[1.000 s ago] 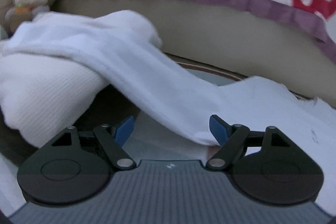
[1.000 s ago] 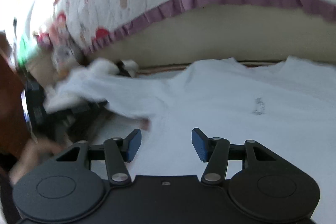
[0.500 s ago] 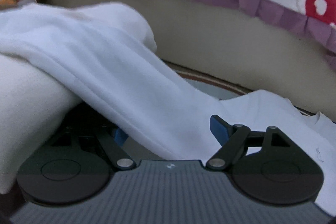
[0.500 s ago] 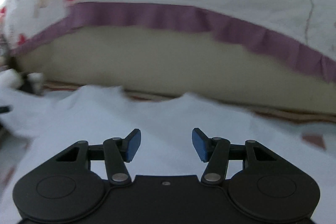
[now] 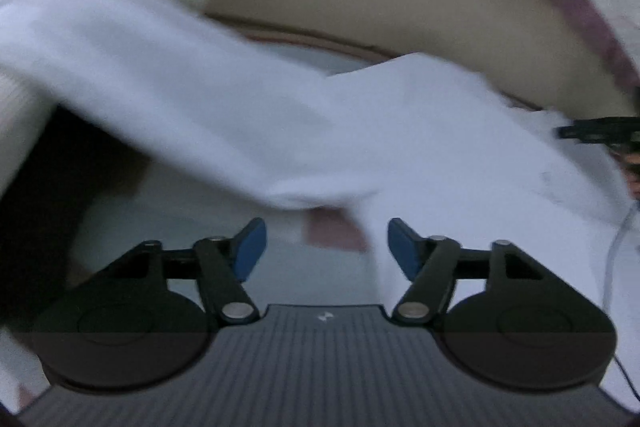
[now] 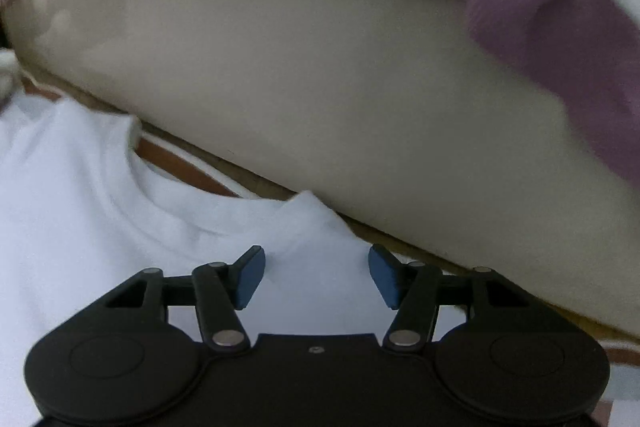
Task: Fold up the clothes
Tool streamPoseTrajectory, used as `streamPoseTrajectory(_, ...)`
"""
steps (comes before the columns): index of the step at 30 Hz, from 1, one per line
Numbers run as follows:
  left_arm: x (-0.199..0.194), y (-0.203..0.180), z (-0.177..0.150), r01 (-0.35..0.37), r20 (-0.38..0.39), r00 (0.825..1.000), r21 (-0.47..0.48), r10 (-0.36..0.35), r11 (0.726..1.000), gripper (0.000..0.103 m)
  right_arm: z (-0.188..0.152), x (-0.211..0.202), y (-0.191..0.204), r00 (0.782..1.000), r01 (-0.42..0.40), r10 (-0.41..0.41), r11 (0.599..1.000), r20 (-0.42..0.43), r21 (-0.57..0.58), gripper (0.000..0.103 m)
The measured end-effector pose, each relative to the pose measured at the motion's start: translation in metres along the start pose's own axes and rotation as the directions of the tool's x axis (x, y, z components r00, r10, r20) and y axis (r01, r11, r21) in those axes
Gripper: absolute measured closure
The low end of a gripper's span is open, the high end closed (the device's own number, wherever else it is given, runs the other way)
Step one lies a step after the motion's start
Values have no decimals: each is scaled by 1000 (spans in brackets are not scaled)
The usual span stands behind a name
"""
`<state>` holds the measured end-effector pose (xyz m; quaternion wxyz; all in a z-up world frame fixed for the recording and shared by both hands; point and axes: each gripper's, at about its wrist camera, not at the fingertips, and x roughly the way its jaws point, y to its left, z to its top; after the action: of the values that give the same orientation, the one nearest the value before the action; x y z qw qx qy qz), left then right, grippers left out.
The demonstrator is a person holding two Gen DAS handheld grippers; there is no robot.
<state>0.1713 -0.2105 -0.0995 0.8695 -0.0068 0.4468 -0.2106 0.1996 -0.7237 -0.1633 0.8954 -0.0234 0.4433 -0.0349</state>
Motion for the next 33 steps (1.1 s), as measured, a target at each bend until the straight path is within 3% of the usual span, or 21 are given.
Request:
streamPoseTrajectory(2,6,-7,3,28,46,999,1,-28,1000,35,-2,2,-8,999,-40,39,999,37,19,35)
streamPoseTrajectory(4,14,-13,7,2,88,996,27,-5,1000,35,-3,2,-15,994,-106,104,994,41,34,47)
streamPoseTrajectory(6,23,-23,13,-27,117,993,74,18,997,35,-4,-5,-11,992,-112,113,993,61,-25,99)
streamPoseTrajectory(8,32,-33,18,-58,147,988,119,40,991,35,-6,-12,-6,990,-109,116,990,83,-90,99)
streamPoseTrajectory(12,61,-58,41,-70,178,983,168,40,983,34,-8,-34,-7,973,21,-3,997,231,-75,102)
streamPoseTrajectory(14,79,-72,53,-72,184,982,185,37,980,33,-6,-31,-4,971,55,-35,996,238,-77,102)
streamPoseTrajectory(18,133,-105,72,-130,104,989,284,104,950,33,-4,-13,6,977,98,-74,989,198,-113,102)
streamPoseTrajectory(20,145,-113,84,-192,139,978,293,157,937,33,-3,-8,5,980,97,-80,992,184,-85,102)
streamPoseTrajectory(22,151,-114,95,-223,178,968,282,177,933,23,-5,-4,5,982,92,-79,993,169,-68,102)
streamPoseTrajectory(23,155,-110,102,-169,157,979,275,129,947,14,-5,-2,5,984,88,-77,994,161,-64,102)
streamPoseTrajectory(25,168,-107,110,-74,69,996,304,56,950,13,-6,0,4,986,75,-67,996,151,-50,102)
streamPoseTrajectory(28,178,-114,113,-97,73,995,388,75,917,12,-7,0,0,988,47,-45,999,150,-13,102)
streamPoseTrajectory(30,184,-111,111,-77,65,996,370,57,926,0,-7,-2,-4,989,14,-15,1000,148,6,102)
streamPoseTrajectory(32,187,-104,112,-32,49,999,315,18,948,5,-9,-3,-11,989,-35,32,999,145,18,102)
streamPoseTrajectory(33,187,-99,113,0,39,999,271,-11,962,23,-9,-3,-14,988,-48,45,999,145,19,102)
